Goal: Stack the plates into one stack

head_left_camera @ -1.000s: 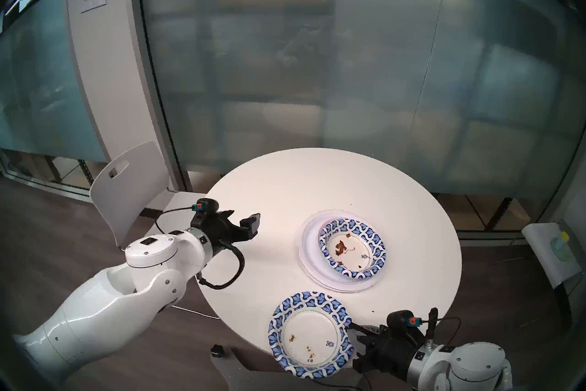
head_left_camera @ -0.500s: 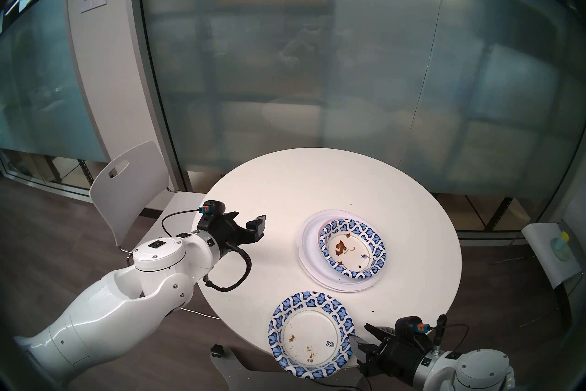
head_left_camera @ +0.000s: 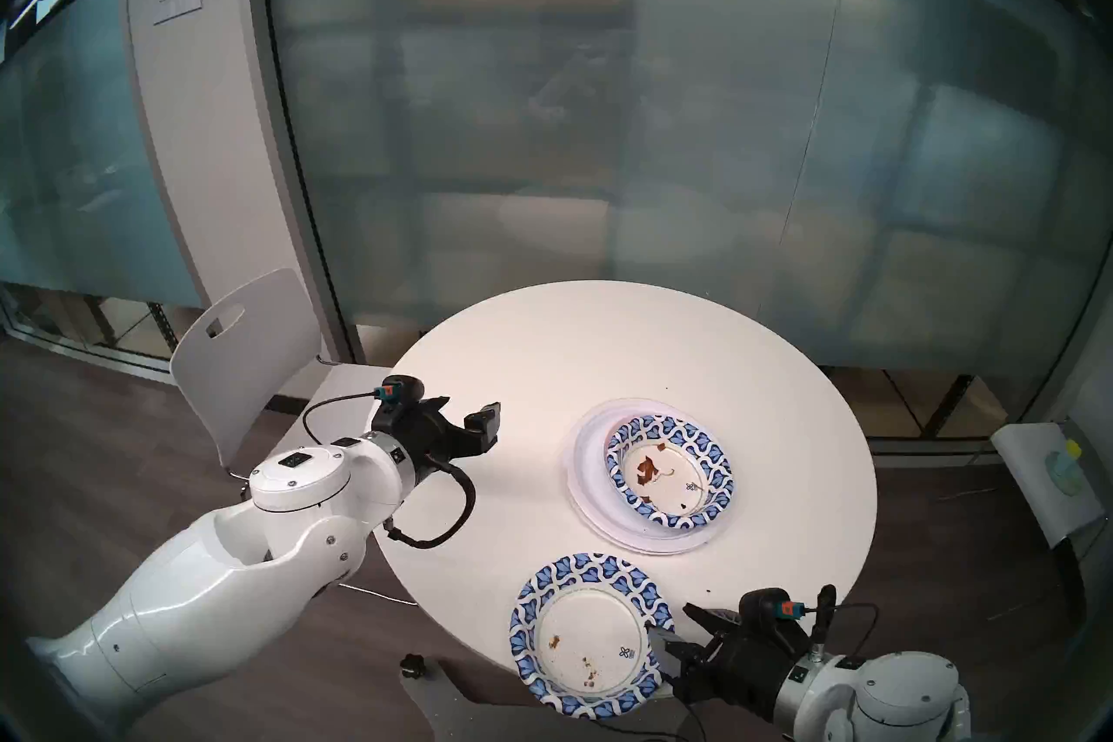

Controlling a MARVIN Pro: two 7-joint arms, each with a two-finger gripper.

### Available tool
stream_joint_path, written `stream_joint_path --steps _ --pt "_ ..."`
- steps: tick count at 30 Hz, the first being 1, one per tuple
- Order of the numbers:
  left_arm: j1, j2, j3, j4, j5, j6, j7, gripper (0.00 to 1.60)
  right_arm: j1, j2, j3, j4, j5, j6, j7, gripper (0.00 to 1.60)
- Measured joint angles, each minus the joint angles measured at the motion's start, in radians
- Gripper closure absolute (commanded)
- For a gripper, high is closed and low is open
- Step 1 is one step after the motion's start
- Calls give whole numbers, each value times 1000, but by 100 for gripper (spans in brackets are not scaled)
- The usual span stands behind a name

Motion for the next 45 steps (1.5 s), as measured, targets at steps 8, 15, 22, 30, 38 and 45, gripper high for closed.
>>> stream_joint_path --steps 8,15,22,30,38,45 --pt "13 17 -17 -3 -22 -3 -9 0 44 12 -2 44 -30 28 -5 46" --pt "30 30 -26 -5 -32 -7 -15 0 68 15 -1 60 -33 35 -7 51" --pt "36 38 -30 -6 -33 -12 -19 0 93 15 -12 80 -33 37 -7 59" --pt "37 46 -39 -11 -32 -16 -20 0 124 24 -22 120 -44 56 -7 68" --pt "46 55 -53 -13 -37 -22 -21 0 153 35 -26 136 -56 71 -7 115" --pt "52 59 -58 -13 -43 -25 -22 0 169 39 -27 137 -53 69 -3 160"
